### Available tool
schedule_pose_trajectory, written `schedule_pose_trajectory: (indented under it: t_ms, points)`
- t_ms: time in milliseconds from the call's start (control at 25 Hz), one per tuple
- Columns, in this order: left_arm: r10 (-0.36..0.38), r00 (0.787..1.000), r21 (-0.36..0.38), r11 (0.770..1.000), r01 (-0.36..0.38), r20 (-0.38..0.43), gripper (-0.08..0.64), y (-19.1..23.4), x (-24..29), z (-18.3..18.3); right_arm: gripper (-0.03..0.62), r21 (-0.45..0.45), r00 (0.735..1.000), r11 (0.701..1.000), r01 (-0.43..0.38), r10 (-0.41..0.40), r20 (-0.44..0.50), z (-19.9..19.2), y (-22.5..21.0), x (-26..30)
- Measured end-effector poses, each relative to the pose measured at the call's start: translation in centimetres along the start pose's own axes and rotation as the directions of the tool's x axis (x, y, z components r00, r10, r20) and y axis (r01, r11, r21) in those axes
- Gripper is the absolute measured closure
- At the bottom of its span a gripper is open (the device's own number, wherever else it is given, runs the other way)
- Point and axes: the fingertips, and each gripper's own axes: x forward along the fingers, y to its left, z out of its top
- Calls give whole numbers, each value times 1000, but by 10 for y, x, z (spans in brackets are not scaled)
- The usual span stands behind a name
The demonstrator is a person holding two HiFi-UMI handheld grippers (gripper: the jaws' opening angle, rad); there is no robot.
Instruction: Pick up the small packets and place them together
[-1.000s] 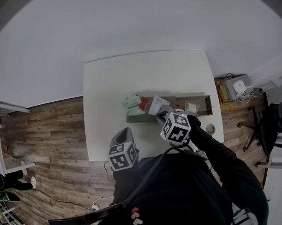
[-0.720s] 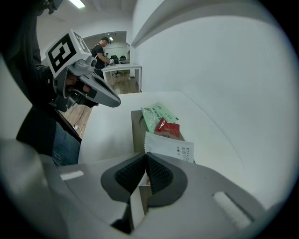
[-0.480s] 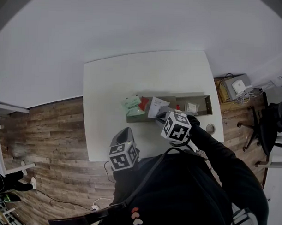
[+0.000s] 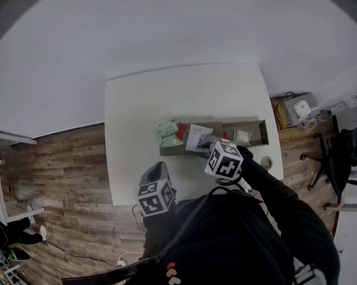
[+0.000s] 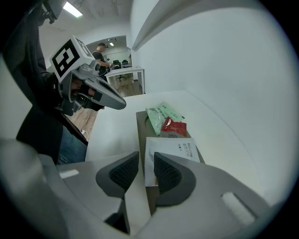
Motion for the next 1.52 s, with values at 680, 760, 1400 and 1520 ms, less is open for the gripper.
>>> schedule_pose_trajectory:
  t_ms: [680,760,1400,1520]
  points:
    - [-43,999,52,998,44,-17,561,-19,13,8,494,302,958,920,248,-280,67,-73,-104,-93]
    - [-48,999,59,997,50,-22,560,-22,14,9,494,321,957,909,265,-290,32,-94,-110,-101]
    - [-43,998,76,996,45,-36,560,-30,19,11,459,303,988,949,88,-45,-145,-170,-102,-71]
    - [-39,999,73,996,42,-36,561,-30,20,12,457,293,985,955,51,1,-172,-177,-100,-59]
